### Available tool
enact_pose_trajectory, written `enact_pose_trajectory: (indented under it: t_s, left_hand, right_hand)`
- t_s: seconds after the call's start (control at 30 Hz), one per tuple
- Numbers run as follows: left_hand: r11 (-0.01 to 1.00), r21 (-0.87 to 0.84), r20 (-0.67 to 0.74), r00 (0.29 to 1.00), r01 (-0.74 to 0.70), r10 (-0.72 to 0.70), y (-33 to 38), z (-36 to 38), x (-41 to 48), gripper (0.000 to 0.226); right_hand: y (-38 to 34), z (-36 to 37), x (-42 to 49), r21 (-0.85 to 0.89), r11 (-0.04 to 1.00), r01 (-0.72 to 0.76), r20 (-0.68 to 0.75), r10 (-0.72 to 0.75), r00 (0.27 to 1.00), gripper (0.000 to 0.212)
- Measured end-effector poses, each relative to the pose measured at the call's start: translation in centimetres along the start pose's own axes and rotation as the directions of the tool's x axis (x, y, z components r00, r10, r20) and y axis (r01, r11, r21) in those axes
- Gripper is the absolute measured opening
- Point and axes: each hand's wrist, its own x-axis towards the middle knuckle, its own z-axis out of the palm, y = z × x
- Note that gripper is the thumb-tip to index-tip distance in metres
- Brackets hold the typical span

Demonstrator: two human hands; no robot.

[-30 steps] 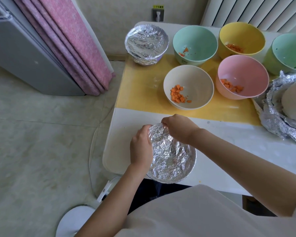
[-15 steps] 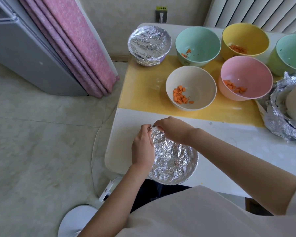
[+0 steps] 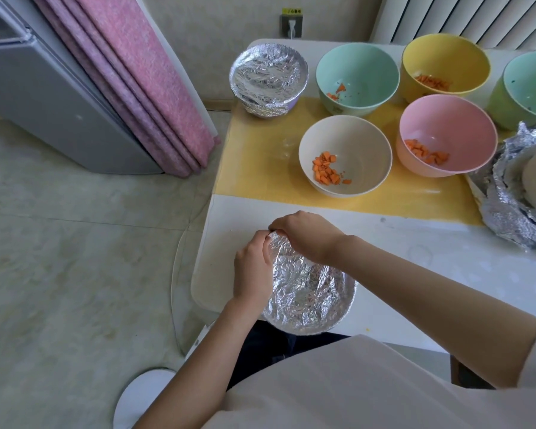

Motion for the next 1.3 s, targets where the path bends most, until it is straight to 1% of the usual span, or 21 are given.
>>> enact_pose_trajectory:
  t_s: [0.07,0.17,0.3,0.43,0.5,0.63,0.77,0.87,1.03,1.1,1.17,1.23,1.3]
  left_hand:
    - [1.0,0.023,-0.002,1.0,-0.012,0.012,-0.1,0.0,-0.1,0.02]
    - [1.0,0.024,0.011,1.0,0.0,-0.001,-0.2,0.1,-0.2,0.02]
    - [0.999,-0.041,0.026,0.999,0.021,-0.02,-0.2,0.0,-0.3,0.017]
    - [0.997,-0.06,0.058,0.997,0.047,-0.044,-0.5,0.0,-0.7,0.02]
    - [0.998,-0.039,0.041,0.998,0.053,-0.051,-0.6,0.1,-1.1,0.02]
    - [1.0,0.001,0.008,1.0,0.026,-0.026,-0.6,0.0,-1.0,0.018]
    - [1.0,0.017,-0.008,1.0,0.013,-0.012,-0.5,-0.1,-0.8,0.02]
    - [1.0,0.028,0.001,1.0,0.004,-0.004,-0.5,-0.1,-0.8,0.02]
    - [0.998,0.06,0.022,1.0,-0.02,0.018,-0.6,0.0,-0.6,0.014]
    - [0.998,0.065,0.026,1.0,-0.017,0.016,-0.7,0.0,-0.5,0.013]
    - [0.998,0.063,0.029,0.999,-0.023,0.021,-0.7,0.0,-0.6,0.013]
    - [0.997,0.07,0.033,0.999,-0.036,0.034,-0.7,-0.1,-0.7,0.014]
    - [0.996,0.075,0.036,0.998,-0.049,0.046,-0.8,-0.1,-0.8,0.015]
  right_hand:
    - [-0.2,-0.1,0.1,-0.048,0.999,-0.007,-0.018,0.006,1.0,0.049]
    - [-0.2,0.0,0.0,-0.087,0.996,-0.002,-0.04,-0.002,0.999,0.051]
    - [0.2,0.2,-0.2,-0.081,0.997,0.008,-0.027,-0.011,1.0,0.051]
    - [0.3,0.4,-0.4,-0.07,0.997,0.014,0.002,-0.014,1.0,0.048]
    - [0.3,0.5,-0.4,-0.057,0.998,0.035,0.013,-0.034,0.999,0.043]
    - [0.3,0.0,-0.3,-0.06,0.998,0.023,0.026,-0.021,0.999,0.052]
    - [0.1,-0.1,-0.3,-0.093,0.995,0.018,0.015,-0.017,1.0,0.053]
    - [-0.1,0.3,-0.2,-0.103,0.994,0.046,0.041,-0.042,0.998,0.051]
    - [0.2,0.6,0.1,-0.124,0.992,0.018,0.02,-0.016,1.0,0.048]
    - [0.3,0.6,0.2,-0.104,0.994,0.018,0.027,-0.015,1.0,0.048]
    - [0.5,0.5,0.2,-0.049,0.998,0.034,0.055,-0.032,0.998,0.043]
    - [1.1,0.4,-0.1,0.076,0.996,0.036,0.058,-0.04,0.997,0.031]
    - [1.8,0.2,-0.5,0.16,0.987,0.006,0.032,-0.012,0.999,0.029]
